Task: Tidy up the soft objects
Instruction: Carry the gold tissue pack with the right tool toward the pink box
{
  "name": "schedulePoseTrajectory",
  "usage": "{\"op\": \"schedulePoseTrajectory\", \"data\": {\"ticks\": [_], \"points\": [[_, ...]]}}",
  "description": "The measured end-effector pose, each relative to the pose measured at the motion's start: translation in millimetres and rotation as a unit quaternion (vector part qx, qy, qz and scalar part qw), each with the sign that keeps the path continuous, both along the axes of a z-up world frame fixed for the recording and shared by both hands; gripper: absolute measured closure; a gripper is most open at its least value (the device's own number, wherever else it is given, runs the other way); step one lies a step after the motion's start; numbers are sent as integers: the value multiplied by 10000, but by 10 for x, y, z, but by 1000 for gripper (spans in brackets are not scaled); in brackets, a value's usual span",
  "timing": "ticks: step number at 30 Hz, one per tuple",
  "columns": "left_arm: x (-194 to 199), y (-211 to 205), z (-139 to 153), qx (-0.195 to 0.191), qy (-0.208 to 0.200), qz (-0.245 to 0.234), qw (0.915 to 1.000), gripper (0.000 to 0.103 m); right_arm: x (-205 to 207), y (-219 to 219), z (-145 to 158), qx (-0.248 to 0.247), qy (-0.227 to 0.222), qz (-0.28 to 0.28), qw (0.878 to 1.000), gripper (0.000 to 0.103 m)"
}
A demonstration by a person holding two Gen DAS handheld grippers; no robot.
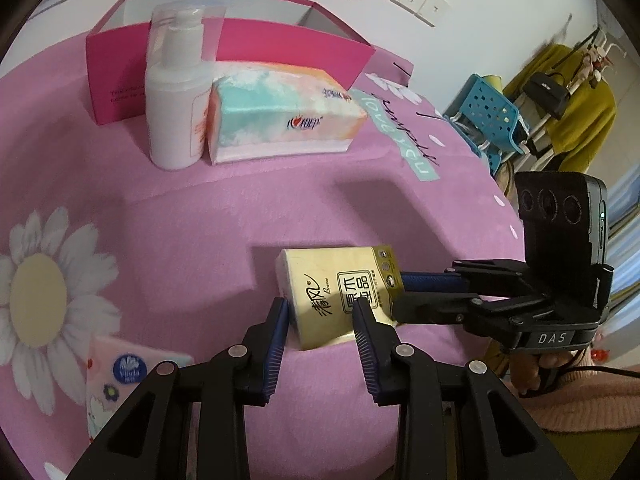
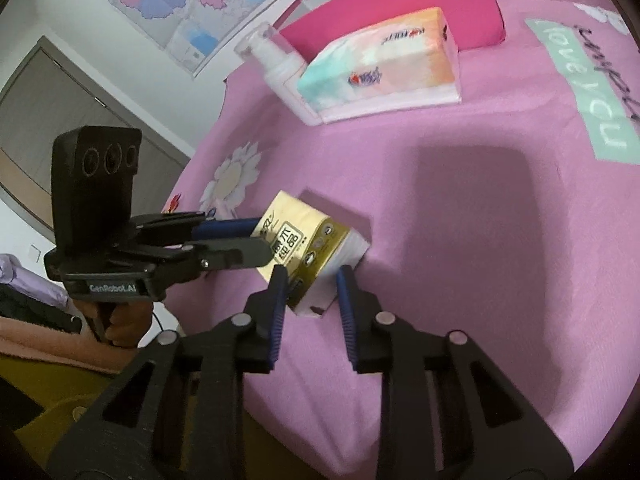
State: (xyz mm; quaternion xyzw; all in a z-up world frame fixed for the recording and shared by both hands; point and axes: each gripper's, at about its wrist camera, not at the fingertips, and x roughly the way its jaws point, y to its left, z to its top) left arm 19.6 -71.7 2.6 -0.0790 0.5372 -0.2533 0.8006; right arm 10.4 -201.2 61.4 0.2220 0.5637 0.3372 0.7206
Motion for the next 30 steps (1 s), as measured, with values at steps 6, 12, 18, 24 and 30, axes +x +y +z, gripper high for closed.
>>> {"op": "schedulePoseTrajectory", "data": {"ticks": [6, 12, 18, 24, 30], "points": [[76, 12, 133, -80, -202, 66, 9997, 70, 131, -18, 136, -86, -300, -60, 9995, 74], [219, -17, 290, -81, -464, 97, 9988, 70, 253, -75, 253, -106, -593, -177, 9980, 74], [322, -82, 410, 44, -688, 81, 9976, 70, 357, -118, 322, -143, -787, -271, 9964, 74], [381, -117, 484, 64, -818, 81, 9966, 70, 438, -146, 346, -146, -870, -323, 9956, 74], [426, -149, 509, 98, -867, 89, 9961, 70, 485, -178, 356, -142, -919, -344, 9951, 74]]}}
